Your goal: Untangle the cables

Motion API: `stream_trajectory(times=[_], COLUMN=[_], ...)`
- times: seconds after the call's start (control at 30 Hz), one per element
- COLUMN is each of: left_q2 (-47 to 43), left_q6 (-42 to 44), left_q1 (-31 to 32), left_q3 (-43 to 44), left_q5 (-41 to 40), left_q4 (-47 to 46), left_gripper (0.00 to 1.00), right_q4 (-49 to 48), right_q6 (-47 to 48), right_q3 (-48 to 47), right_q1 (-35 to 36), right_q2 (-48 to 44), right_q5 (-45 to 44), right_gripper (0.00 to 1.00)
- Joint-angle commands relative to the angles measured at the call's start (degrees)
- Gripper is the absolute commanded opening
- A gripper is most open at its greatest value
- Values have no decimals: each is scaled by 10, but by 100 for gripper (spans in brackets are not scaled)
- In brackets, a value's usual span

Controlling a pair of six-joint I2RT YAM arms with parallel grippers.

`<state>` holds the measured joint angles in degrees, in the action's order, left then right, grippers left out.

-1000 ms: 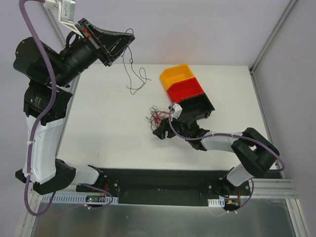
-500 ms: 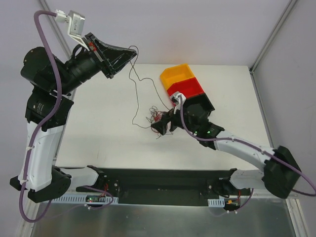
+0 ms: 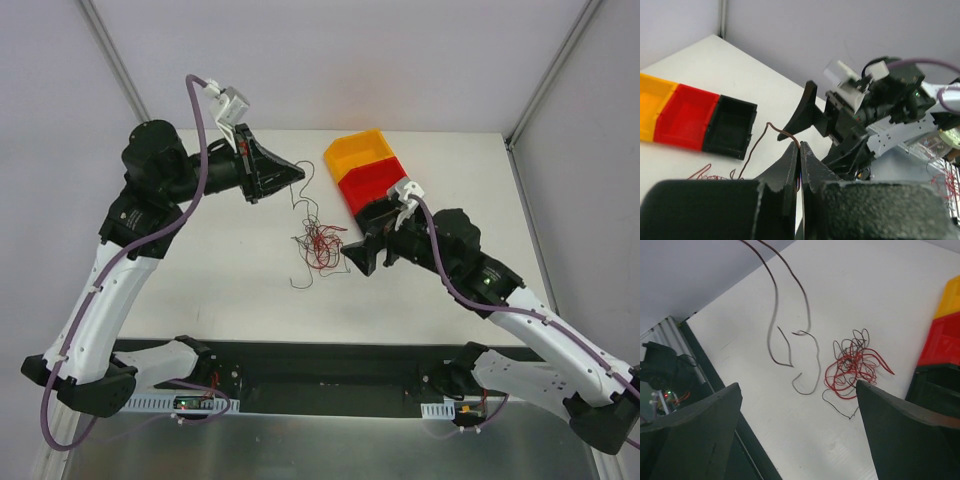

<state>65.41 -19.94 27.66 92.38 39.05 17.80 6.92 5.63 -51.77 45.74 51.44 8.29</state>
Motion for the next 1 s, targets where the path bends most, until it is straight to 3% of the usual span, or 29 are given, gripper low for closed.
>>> stream_trajectory(times=[0.0,0.37,0.7,0.87,0.97], left_q2=[-36,-85,-103,-115,-116], left_q6=[25,1,-15,-10,-10], left_q1=[-3,-2,2,2,2], left_q3=[-54,-133,-142,-160,-163], left_q5=[78,99,125,121,116], left_q4=[-87,-132,-160,-167,-168], left_gripper=[0,0,0,0,0], right_q4=[-50,-110,-154,-236,-282], right_q6=[11,82,59,-10,-35], right_q3=[-60,-127,-135,-105,-90], right_q1=[1,4,15,17,29], right_q2=[22,154,185,179,179], right_q5=[103,186,117,149,161], right_gripper=[99,96,99,67,62])
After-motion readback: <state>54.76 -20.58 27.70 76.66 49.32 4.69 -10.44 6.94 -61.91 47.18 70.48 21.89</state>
